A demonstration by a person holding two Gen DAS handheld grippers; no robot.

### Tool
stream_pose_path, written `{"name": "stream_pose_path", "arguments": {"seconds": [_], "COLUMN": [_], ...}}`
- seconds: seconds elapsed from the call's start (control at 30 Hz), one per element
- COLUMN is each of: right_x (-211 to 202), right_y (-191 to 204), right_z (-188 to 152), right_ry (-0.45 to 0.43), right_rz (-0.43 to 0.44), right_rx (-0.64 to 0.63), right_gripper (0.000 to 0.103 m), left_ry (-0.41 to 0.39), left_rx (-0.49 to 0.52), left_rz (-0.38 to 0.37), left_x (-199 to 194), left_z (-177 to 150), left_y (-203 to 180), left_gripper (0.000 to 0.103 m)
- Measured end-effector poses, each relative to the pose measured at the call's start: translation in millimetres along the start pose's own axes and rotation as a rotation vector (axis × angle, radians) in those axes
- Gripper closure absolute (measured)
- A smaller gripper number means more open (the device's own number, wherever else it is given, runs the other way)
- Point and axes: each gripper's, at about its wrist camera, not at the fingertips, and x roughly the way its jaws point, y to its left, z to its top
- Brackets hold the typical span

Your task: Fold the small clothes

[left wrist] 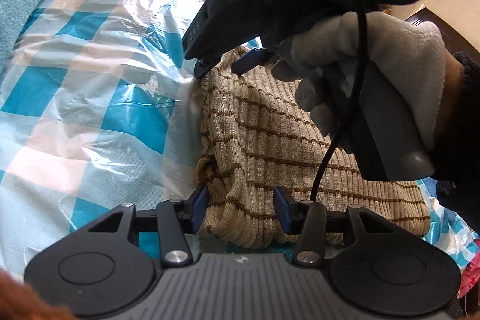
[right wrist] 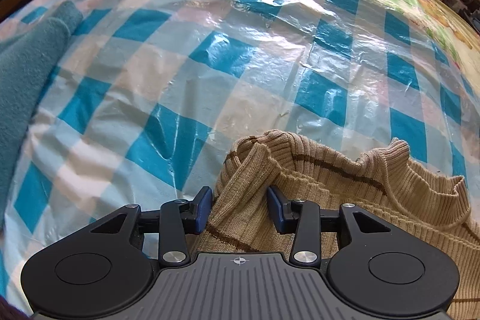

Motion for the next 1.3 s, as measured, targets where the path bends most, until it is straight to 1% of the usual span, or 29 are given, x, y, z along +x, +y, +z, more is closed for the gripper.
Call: {"name": "stream_pose_path", "arguments": {"seconds": [0.23,0.37,0.43,0.47,0.57,0.6,0.83,0.9,0.97,1.1,1.3], "right_x": [6.9,8.4,6.8,5.7,-2.2,-5.8,-36.0,-45.7,-54.4,-66.7,-75.2], "right_y": [8.8,7.6,5.5,3.2,-7.5,-11.8,-46.4,-56.3,-67.7,-90.9,-123.8], "right_z": [2.8,2.4,1.9,1.7,0.6,-0.3,-11.6,-15.5,-20.1,-31.4,-48.8], "right_ry": [0.021,0.019,0.014,0.011,-0.003,-0.01,-0.08,-0.103,-0.125,-0.156,-0.19], "right_rz": [-0.028,-0.021,-0.016,-0.011,0.027,0.042,0.129,0.151,0.172,0.222,0.279], "right_rx": [-0.041,-0.048,-0.057,-0.057,-0.026,-0.011,0.079,0.1,0.122,0.185,0.272], "right_gripper": [0.06,0.06,0.066,0.07,0.085,0.089,0.091,0.091,0.091,0.091,0.091], "left_ry": [0.008,0.009,0.01,0.009,-0.003,-0.011,-0.06,-0.071,-0.072,-0.071,-0.094], "left_rx": [0.019,0.023,0.025,0.027,0.029,0.028,0.043,0.055,0.078,0.116,0.108], "left_rz": [0.008,0.012,0.016,0.018,0.017,0.015,0.037,0.049,0.071,0.107,0.157], "left_x": [1.4,1.6,2.3,3.0,1.6,0.5,-6.3,-7.2,-5.6,-3.1,-2.1], "left_z": [-2.1,-2.7,-2.3,-1.8,-2.2,-2.5,-3.2,-3.8,-4.1,-5.2,-4.3], "left_y": [-4.6,-7.3,-8.8,-8.9,-9.9,-9.8,-12.7,-14.7,-19.0,-25.4,-25.5], "left_gripper": [0.053,0.052,0.052,0.051,0.05,0.05,0.044,0.041,0.034,0.033,0.032]}}
